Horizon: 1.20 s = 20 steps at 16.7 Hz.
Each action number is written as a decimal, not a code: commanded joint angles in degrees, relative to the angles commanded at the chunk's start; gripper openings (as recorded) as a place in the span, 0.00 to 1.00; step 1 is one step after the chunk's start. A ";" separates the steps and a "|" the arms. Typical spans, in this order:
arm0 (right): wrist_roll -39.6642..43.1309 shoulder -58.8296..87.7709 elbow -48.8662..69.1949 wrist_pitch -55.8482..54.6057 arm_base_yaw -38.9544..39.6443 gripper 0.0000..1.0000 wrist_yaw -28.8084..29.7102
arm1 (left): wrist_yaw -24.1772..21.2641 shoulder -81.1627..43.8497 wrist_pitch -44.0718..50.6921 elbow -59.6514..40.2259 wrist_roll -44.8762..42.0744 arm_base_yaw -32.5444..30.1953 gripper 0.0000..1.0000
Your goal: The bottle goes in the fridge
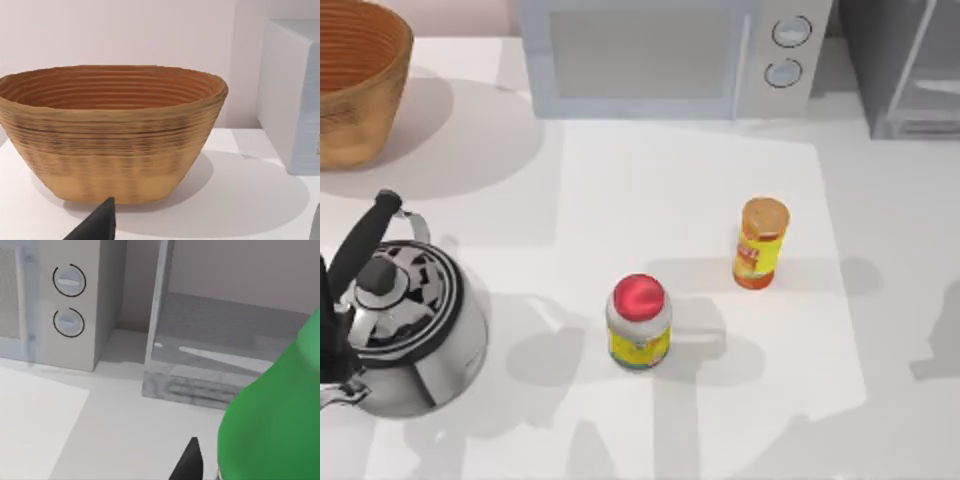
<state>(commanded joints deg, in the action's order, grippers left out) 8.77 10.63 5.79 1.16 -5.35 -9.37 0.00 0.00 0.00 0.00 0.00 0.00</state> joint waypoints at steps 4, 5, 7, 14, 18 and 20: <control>-7.77 -9.51 -5.18 -0.97 4.72 0.01 8.31 | 0.00 0.00 0.00 0.00 0.00 0.00 1.00; -8.54 -10.36 -5.65 -1.11 5.20 0.01 9.12 | 0.00 0.00 0.00 0.00 0.00 0.00 1.00; -8.77 -10.63 -5.79 -1.16 5.35 0.01 9.37 | 0.00 0.00 0.00 0.00 0.00 0.00 1.00; -9.16 -6.79 -2.88 -4.31 4.47 0.01 8.63 | 0.00 0.00 0.00 0.00 0.00 0.00 1.00; -9.93 6.55 5.69 -14.04 2.24 0.01 6.63 | 0.00 0.00 0.00 0.00 0.00 0.00 1.00; -10.20 16.85 10.99 -20.10 0.70 0.01 5.37 | 0.00 0.00 0.00 0.00 0.00 0.00 1.00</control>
<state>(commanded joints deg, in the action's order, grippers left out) -1.42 27.47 16.78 -18.94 -4.65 -4.00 0.00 0.00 0.00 0.00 0.00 0.00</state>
